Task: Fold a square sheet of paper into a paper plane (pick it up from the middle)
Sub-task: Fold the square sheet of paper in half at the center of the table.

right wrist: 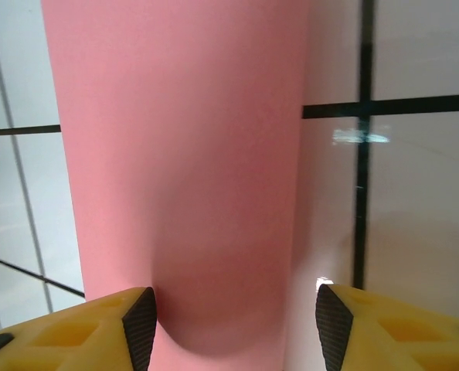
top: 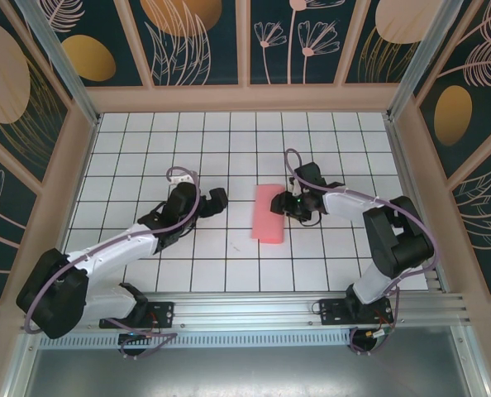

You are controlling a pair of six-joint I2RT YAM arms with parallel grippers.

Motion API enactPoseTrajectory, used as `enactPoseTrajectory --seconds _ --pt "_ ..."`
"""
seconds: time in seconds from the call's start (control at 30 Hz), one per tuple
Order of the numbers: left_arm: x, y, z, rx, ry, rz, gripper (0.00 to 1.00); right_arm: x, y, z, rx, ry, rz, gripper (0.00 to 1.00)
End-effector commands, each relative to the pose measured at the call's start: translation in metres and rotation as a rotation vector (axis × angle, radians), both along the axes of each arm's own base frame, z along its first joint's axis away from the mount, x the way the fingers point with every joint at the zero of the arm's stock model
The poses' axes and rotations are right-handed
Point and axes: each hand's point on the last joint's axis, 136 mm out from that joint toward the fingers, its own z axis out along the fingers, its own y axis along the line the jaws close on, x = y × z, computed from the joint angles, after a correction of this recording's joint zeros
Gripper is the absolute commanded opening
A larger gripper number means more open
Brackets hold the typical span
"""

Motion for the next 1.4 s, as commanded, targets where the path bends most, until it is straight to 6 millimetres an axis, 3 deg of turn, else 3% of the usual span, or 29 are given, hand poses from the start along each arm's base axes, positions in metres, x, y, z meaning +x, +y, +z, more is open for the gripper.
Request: enactPoseTrajectory --seconds 0.0,0.3,0.4,0.53,0.73,1.37 --pt "0.008 -0.018 0.018 -0.062 -0.036 -0.063 0.99 0.002 -0.017 0.007 -0.097 -0.026 -0.001 0.6" --pt "0.006 -0.048 0.012 -0.156 0.006 -0.168 0.87 0.004 -0.029 0.006 -0.163 -0.047 -0.016 0.59" --pt "0.005 -0.058 0.011 -0.191 0.019 -0.204 0.82 0.005 -0.042 0.0 -0.185 -0.022 -0.042 0.59" --pt "0.005 -0.06 0.006 -0.194 0.032 -0.212 0.81 0.004 -0.026 0.006 -0.066 -0.03 -0.013 0.59" --pt "0.002 -0.062 0.004 -0.202 0.04 -0.221 0.8 -0.001 -0.017 0.003 -0.026 -0.02 0.058 0.59" --pt "-0.001 -0.08 -0.002 -0.245 0.075 -0.28 0.73 -0.002 -0.025 -0.019 -0.09 0.027 0.045 0.56"
